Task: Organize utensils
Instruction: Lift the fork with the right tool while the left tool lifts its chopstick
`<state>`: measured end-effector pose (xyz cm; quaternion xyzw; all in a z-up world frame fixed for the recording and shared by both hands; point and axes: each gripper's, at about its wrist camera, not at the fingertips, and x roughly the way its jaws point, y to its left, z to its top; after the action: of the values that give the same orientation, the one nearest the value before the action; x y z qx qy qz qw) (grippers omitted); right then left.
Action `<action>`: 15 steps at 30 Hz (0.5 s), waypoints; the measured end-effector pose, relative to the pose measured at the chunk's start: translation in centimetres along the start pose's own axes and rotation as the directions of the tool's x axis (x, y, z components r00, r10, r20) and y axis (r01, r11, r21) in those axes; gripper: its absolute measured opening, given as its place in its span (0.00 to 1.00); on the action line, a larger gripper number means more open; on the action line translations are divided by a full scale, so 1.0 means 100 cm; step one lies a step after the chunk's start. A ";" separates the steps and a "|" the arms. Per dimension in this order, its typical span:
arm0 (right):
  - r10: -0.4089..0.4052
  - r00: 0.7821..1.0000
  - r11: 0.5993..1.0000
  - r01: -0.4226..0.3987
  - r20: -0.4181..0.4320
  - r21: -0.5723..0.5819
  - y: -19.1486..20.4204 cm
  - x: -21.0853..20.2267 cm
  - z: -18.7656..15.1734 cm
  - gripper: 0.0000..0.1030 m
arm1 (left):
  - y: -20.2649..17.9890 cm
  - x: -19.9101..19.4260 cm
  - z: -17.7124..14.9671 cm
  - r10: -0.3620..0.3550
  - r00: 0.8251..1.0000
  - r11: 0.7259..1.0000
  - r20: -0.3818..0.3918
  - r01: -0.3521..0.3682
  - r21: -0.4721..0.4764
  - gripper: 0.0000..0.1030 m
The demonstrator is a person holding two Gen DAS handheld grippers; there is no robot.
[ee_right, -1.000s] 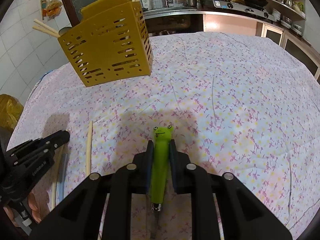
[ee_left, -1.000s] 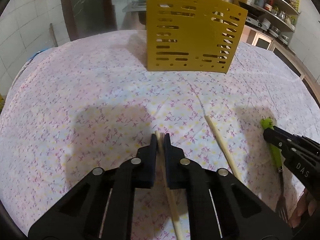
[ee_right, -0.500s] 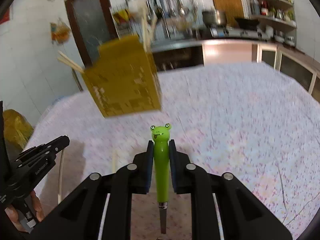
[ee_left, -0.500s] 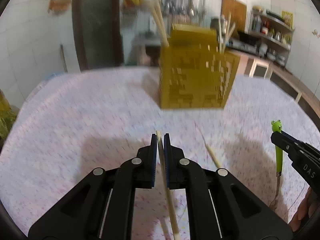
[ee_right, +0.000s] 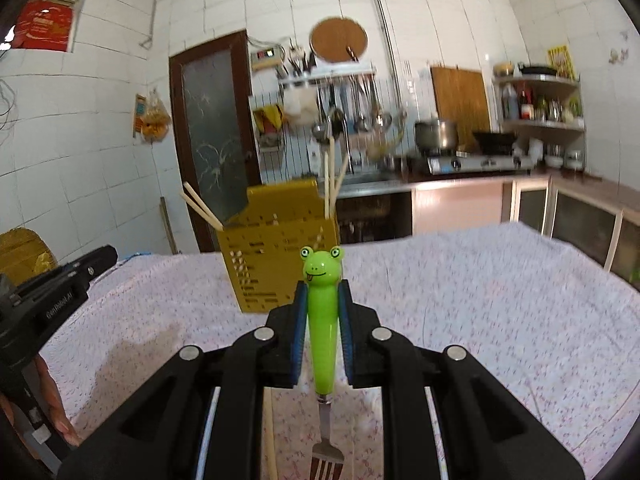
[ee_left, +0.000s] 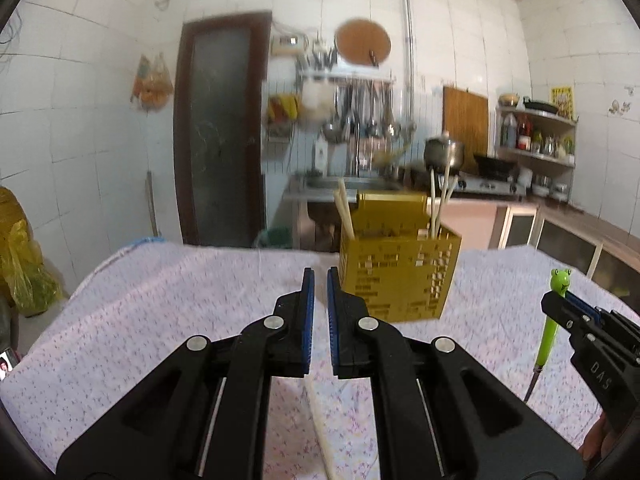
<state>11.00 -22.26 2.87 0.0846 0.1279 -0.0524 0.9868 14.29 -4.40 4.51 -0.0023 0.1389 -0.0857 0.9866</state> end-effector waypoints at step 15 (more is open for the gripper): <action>-0.022 1.000 0.999 0.022 -0.003 -0.038 0.005 -0.002 0.003 0.15 | 0.024 0.076 -0.027 -0.018 0.921 0.996 -0.388 -0.018 -0.089 0.09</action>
<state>10.96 -21.85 3.32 0.0643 0.1315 -0.0605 0.9874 21.12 -3.27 -0.25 -0.0302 0.3356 -0.0779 0.9383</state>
